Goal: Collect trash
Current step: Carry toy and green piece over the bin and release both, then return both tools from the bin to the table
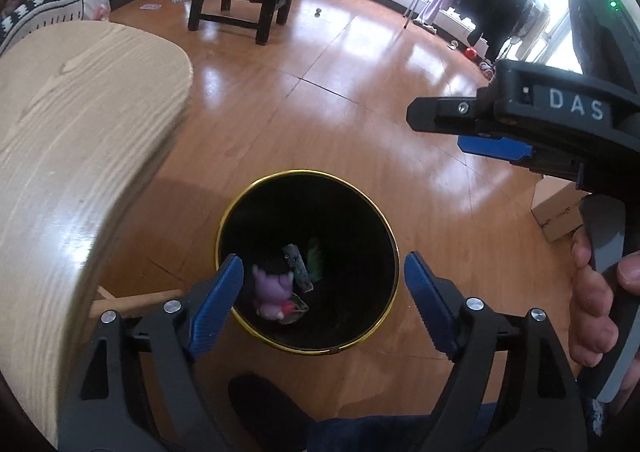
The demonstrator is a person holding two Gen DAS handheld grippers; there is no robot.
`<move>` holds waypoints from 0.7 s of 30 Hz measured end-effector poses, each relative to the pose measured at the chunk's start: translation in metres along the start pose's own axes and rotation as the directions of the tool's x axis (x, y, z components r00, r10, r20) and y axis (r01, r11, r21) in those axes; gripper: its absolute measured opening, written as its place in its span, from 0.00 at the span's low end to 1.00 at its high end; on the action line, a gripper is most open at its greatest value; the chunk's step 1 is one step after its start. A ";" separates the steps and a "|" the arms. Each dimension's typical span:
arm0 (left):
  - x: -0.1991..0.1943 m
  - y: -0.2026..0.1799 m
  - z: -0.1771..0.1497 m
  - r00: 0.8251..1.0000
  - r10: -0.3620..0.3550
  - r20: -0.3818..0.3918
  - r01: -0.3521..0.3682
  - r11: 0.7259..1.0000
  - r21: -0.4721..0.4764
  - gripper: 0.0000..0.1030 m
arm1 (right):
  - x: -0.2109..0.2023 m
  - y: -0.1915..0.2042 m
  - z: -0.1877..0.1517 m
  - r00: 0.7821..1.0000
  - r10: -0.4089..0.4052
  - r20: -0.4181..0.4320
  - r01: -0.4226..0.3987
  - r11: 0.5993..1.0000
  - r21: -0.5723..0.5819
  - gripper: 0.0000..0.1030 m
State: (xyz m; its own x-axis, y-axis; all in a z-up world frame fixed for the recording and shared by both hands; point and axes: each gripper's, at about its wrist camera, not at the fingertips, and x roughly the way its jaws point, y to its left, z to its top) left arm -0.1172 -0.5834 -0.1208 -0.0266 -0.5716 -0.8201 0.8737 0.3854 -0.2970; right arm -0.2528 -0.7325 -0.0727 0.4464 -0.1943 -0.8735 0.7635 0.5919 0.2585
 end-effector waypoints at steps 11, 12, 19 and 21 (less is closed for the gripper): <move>-0.115 0.051 -0.010 0.981 0.143 0.129 -0.134 0.988 -0.076 0.86 | -0.018 0.086 0.001 0.994 0.094 0.056 -0.086 0.989 -0.122 0.84; -0.129 0.060 -0.014 0.977 0.161 0.139 -0.148 0.984 -0.100 0.87 | -0.019 0.103 -0.002 0.991 0.120 0.052 -0.111 0.983 -0.145 0.84; -0.243 0.148 -0.058 0.925 0.328 0.192 -0.257 0.912 -0.318 0.88 | -0.023 0.229 -0.031 0.966 0.257 -0.013 -0.248 0.915 -0.318 0.86; -0.278 0.171 -0.079 0.899 0.388 0.202 -0.297 0.881 -0.369 0.88 | -0.024 0.265 -0.045 0.955 0.292 -0.046 -0.288 0.887 -0.360 0.86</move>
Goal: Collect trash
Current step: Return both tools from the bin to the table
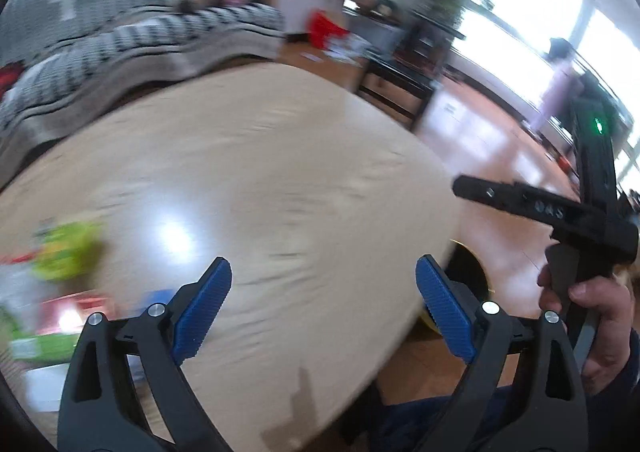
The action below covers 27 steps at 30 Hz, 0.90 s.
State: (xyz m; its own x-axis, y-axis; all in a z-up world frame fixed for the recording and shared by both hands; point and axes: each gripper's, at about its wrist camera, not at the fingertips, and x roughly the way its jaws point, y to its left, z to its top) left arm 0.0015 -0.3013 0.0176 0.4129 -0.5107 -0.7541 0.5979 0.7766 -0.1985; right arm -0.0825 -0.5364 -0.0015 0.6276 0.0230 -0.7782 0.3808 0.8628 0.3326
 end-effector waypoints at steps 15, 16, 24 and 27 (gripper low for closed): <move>-0.141 0.247 -0.100 0.925 0.379 0.008 -0.358 0.881 -0.309 0.90 | 0.068 0.214 -0.044 0.958 0.192 -0.212 -0.244 0.935 -0.257 0.87; -0.144 0.258 -0.106 0.923 0.384 -0.002 -0.364 0.872 -0.329 0.90 | 0.069 0.215 -0.047 0.957 0.189 -0.218 -0.243 0.936 -0.256 0.87; -0.125 0.284 -0.117 0.932 0.356 -0.065 -0.355 0.866 -0.352 0.90 | 0.089 0.216 -0.057 0.946 0.175 -0.273 -0.235 0.950 -0.207 0.87; -0.105 0.282 -0.114 0.932 0.349 -0.096 -0.360 0.863 -0.354 0.90 | 0.096 0.216 -0.059 0.939 0.177 -0.294 -0.238 0.953 -0.188 0.86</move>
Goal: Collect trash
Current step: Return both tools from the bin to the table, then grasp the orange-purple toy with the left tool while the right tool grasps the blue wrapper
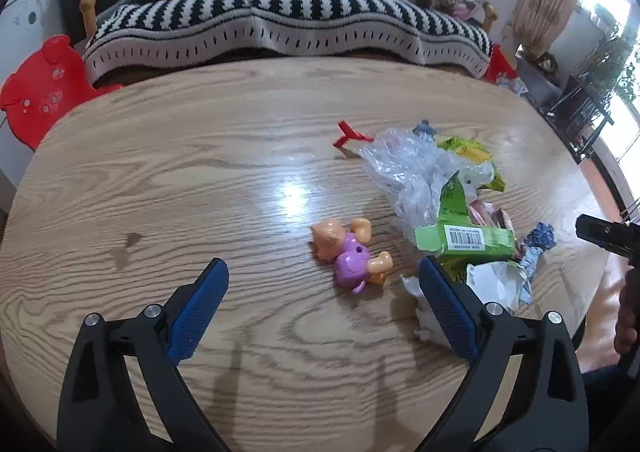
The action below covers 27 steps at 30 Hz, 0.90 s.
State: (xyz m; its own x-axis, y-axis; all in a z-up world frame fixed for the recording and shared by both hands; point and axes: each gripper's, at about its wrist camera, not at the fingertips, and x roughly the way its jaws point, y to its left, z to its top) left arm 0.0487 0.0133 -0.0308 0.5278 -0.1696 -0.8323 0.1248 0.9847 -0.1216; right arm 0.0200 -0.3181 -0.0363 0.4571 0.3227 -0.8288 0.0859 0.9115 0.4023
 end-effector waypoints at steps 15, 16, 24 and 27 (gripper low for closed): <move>0.063 -0.012 0.001 0.991 0.108 -0.082 -0.105 0.994 0.034 0.90 | 0.053 0.009 0.004 0.994 -0.060 -0.092 0.063 0.998 0.022 0.69; 0.063 -0.011 0.002 0.991 0.103 -0.081 -0.101 0.994 0.032 0.90 | 0.055 0.012 0.003 0.993 -0.071 -0.089 0.072 0.997 0.006 0.66; 0.053 -0.017 0.002 0.995 0.064 -0.080 -0.060 0.997 0.044 0.36 | 0.030 0.044 -0.005 0.991 -0.133 0.009 0.133 0.975 -0.180 0.32; 0.044 -0.018 0.001 0.996 0.059 -0.067 -0.056 0.997 0.048 0.36 | 0.011 0.049 -0.004 0.989 -0.131 0.070 0.142 0.968 -0.208 0.32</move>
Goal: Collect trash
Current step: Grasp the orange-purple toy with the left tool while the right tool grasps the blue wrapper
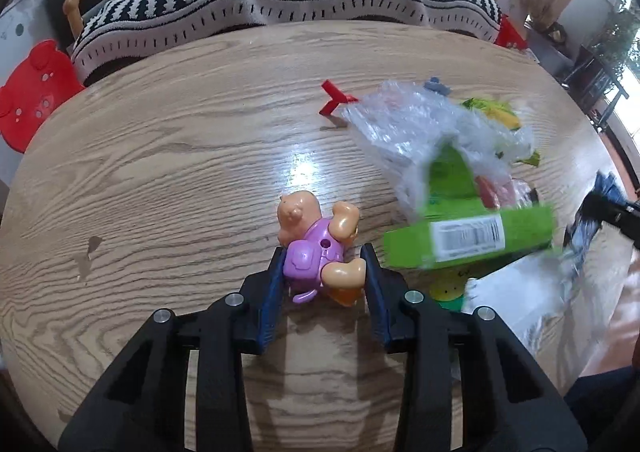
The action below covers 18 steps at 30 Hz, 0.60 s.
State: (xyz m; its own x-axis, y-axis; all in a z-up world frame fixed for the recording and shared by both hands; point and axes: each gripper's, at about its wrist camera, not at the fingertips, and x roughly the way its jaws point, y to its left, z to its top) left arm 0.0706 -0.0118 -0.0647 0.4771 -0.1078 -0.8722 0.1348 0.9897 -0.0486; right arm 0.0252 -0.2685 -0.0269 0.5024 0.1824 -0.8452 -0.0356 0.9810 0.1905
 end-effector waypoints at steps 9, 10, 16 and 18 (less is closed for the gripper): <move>-0.031 0.008 0.002 0.998 0.007 0.060 -0.005 0.999 -0.033 0.36 | -0.010 -0.010 0.002 1.000 0.026 0.015 -0.026 1.000 0.015 0.32; -0.033 0.008 0.004 0.998 0.003 0.062 -0.001 0.999 -0.037 0.36 | -0.011 -0.012 0.002 1.000 0.025 0.017 -0.026 0.999 0.019 0.32; -0.053 -0.008 0.013 0.994 -0.025 0.105 0.031 0.998 -0.047 0.36 | -0.023 -0.027 0.003 0.999 0.011 0.040 -0.012 0.999 0.042 0.32; -0.060 -0.022 0.018 0.992 -0.048 0.120 0.053 0.998 -0.035 0.36 | -0.031 -0.040 0.000 0.999 0.002 0.049 -0.005 0.998 0.061 0.32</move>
State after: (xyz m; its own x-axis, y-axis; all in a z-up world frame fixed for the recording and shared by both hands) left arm 0.0546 -0.0284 -0.0028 0.5712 -0.1659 -0.8038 0.1296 0.9853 -0.1112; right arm 0.0116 -0.3136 -0.0084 0.5442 0.1811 -0.8192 0.0150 0.9742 0.2253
